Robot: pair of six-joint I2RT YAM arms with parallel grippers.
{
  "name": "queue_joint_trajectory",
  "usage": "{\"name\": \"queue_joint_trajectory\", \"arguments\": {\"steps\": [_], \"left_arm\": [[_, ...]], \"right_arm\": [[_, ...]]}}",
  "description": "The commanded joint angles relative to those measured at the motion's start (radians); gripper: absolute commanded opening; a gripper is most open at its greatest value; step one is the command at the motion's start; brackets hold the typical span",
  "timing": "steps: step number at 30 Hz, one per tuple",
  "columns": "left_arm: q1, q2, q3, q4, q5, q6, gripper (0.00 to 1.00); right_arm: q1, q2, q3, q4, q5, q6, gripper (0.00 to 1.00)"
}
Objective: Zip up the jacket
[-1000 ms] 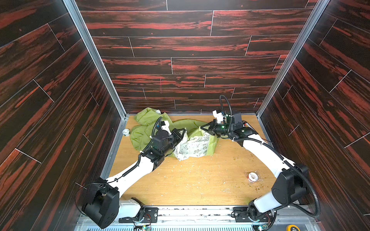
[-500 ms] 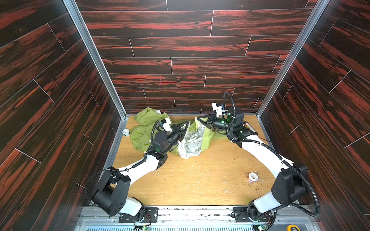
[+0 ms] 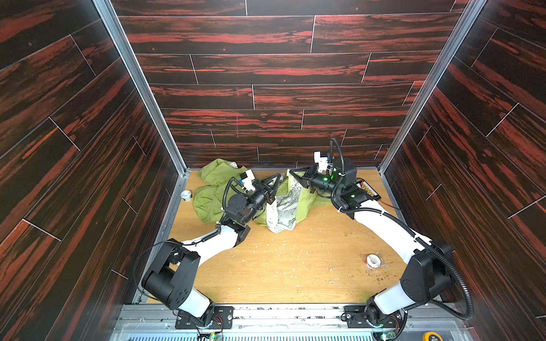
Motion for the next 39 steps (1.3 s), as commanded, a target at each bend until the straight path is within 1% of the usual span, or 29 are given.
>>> {"name": "queue_joint_trajectory", "arguments": {"steps": [1, 13, 30, 39], "left_arm": [[0.005, -0.003, 0.043, 0.103, 0.023, -0.033, 0.00], [0.005, 0.007, 0.041, 0.109, 0.020, -0.044, 0.00], [0.005, 0.032, 0.043, 0.132, 0.061, -0.057, 0.00], [0.005, 0.037, 0.040, 0.162, 0.048, -0.044, 0.00]], "right_arm": [[0.008, -0.020, -0.002, 0.053, 0.066, 0.031, 0.00], [0.028, -0.005, 0.037, 0.057, 0.072, 0.030, 0.00], [0.027, 0.002, 0.072, 0.077, 0.049, 0.073, 0.00], [0.028, -0.009, 0.085, -0.005, 0.073, 0.077, 0.00]]}}
